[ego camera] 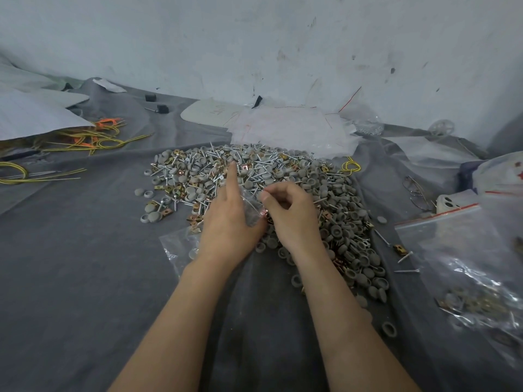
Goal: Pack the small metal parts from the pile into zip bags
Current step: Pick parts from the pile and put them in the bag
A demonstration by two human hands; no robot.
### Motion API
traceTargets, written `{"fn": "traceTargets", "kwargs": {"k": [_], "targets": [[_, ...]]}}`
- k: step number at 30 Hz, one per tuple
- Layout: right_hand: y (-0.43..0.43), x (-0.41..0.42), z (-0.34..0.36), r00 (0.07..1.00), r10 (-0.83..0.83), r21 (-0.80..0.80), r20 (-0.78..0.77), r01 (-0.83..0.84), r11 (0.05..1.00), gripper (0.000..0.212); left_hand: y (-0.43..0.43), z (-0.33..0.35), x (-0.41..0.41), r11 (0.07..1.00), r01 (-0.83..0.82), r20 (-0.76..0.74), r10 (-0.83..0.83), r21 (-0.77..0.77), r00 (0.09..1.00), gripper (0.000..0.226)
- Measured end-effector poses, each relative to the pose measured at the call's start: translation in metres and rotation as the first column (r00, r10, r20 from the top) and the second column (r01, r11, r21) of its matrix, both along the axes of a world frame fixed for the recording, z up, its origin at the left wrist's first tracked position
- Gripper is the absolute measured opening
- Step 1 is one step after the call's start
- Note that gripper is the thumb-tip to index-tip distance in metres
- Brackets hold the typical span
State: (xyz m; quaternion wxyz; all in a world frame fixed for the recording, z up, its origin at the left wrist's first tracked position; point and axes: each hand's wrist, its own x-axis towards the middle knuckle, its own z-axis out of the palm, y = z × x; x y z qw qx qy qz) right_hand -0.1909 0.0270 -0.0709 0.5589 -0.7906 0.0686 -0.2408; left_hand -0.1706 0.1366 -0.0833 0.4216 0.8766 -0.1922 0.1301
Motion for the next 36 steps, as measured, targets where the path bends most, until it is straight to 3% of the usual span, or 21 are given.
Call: {"fn": "traceTargets", "kwargs": {"k": [7, 9, 12, 14, 18, 25, 30, 33, 36], "targets": [[-0.004, -0.003, 0.005, 0.993, 0.114, -0.021, -0.017, -0.115, 0.993, 0.019, 0.000, -0.001, 0.001, 1.000, -0.010, -0.009, 0.010, -0.008, 1.000, 0.105], [-0.011, -0.004, 0.006, 1.000, -0.015, -0.052, -0.006, 0.015, 0.999, 0.020, 0.001, -0.002, 0.002, 1.000, -0.024, -0.008, 0.024, -0.007, 1.000, 0.107], [-0.027, -0.007, 0.007, 0.964, -0.264, -0.277, -0.035, 0.245, 0.929, 0.017, 0.001, -0.003, 0.004, 0.999, -0.043, -0.006, 0.043, 0.001, 0.999, 0.108], [-0.033, -0.008, 0.006, 0.943, -0.309, -0.429, -0.122, 0.231, 0.873, 0.016, 0.001, -0.004, 0.005, 0.999, -0.050, -0.006, 0.050, 0.003, 0.999, 0.109], [-0.026, -0.010, 0.005, 0.878, -0.347, -0.660, -0.330, 0.048, 0.749, 0.029, 0.001, -0.004, 0.005, 0.999, -0.048, -0.005, 0.048, 0.003, 0.999, 0.109], [-0.020, -0.009, -0.001, 0.874, -0.415, -0.690, -0.254, 0.138, 0.711, 0.024, 0.000, -0.004, 0.004, 0.999, -0.047, -0.013, 0.048, 0.013, 0.999, 0.108], [-0.021, -0.004, -0.006, 0.908, -0.402, -0.612, -0.123, 0.249, 0.751, 0.019, 0.000, -0.002, 0.003, 0.999, -0.046, -0.025, 0.046, 0.018, 0.999, 0.109], [-0.022, -0.002, -0.003, 0.959, -0.283, -0.303, 0.016, 0.274, 0.913, 0.010, 0.000, -0.002, 0.002, 0.999, -0.039, -0.017, 0.039, 0.012, 0.999, 0.107], [-0.018, -0.002, 0.001, 0.979, -0.189, -0.004, 0.071, 0.190, 0.982, 0.005, 0.000, -0.002, 0.002, 0.999, -0.034, -0.008, 0.034, 0.008, 0.999, 0.105]]}}
